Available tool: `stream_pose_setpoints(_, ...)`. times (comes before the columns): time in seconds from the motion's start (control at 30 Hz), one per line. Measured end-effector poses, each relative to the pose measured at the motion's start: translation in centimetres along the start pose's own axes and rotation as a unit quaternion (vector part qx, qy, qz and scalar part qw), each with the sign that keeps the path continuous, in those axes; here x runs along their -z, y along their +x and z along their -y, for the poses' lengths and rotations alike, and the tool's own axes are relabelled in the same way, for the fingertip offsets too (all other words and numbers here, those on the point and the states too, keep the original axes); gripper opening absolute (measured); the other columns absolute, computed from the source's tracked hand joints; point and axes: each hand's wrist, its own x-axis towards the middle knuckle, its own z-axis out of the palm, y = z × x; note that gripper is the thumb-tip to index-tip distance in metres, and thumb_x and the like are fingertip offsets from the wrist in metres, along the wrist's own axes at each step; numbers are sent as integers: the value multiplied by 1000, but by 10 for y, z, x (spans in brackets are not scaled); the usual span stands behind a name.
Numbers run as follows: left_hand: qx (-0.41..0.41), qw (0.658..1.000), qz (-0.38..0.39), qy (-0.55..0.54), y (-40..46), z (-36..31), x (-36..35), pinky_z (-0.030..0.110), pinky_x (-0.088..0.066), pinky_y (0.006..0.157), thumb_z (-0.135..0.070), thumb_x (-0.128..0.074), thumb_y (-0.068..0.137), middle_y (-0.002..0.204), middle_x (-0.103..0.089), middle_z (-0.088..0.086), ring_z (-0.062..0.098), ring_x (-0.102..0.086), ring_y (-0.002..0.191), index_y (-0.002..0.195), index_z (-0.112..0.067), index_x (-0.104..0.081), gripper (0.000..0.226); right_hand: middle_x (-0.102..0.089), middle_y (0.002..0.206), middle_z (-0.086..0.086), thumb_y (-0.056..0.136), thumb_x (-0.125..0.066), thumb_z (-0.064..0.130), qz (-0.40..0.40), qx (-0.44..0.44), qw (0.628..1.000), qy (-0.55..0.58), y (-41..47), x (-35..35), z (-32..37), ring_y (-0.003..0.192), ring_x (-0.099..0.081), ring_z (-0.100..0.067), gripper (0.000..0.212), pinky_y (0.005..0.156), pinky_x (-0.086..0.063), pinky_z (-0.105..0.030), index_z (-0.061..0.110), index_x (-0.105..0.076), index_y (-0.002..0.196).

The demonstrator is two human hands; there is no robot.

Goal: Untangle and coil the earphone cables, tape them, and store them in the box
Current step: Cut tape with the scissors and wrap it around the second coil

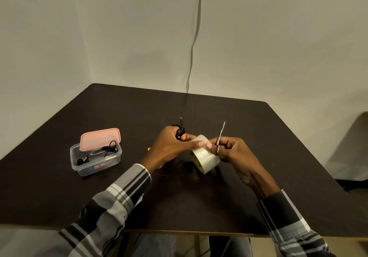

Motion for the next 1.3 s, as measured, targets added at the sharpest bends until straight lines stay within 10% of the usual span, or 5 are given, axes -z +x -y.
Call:
stream_pose_setpoints(0.27, 22, 1000, 16, -9, -1, 0, 3, 12, -38, 47, -15, -84, 75, 45, -46, -13, -2, -52, 46, 61, -15, -39, 47, -75, 85, -14, 81, -73, 0, -23, 16, 1000, 9, -5, -3, -11, 79, -69, -18, 10, 71, -56, -22, -2, -73, 91)
stream_pose_setpoints(0.53, 24, 998, 21, -46, 4, -7, 9, 20, -52, 64, -20, -84, 73, 97, -76, 11, 8, -73, 89, 66, -16, -44, 40, -73, 97, -23, 74, -79, 13, 33, 9, 999, -36, -10, 7, -12, 82, -64, -28, 19, 76, -52, -38, 7, -78, 92)
stream_pose_setpoints(0.7, 25, 999, 22, -28, -1, -2, 4, 20, -48, 56, -32, -85, 68, 81, -67, 23, 24, -69, 73, 63, -15, -45, 43, -73, 91, -16, 77, -81, 9, 67, -10, 997, -44, -9, 9, -6, 86, -67, -22, 24, 79, -52, -33, -3, -72, 96)
stream_pose_setpoints(0.9, -8, 998, -6, 59, -7, 5, -7, 15, -34, 45, -38, -84, 72, 49, -44, -11, -1, -41, 44, 63, -14, -49, 43, -72, 96, -26, 80, -77, 5, -16, 28, 999, -35, -5, -9, -8, 87, -68, -20, 17, 79, -53, -25, -2, -74, 96)
stream_pose_setpoints(1.3, 18, 1000, 6, -21, -4, -4, 3, 27, -58, 68, -18, -87, 69, 91, -70, 28, 24, -73, 92, 62, -14, -43, 45, -69, 78, -9, 72, -77, 15, -26, 4, 997, 72, -8, -4, -19, 72, -65, -19, 13, 64, -54, -34, 10, -72, 83)
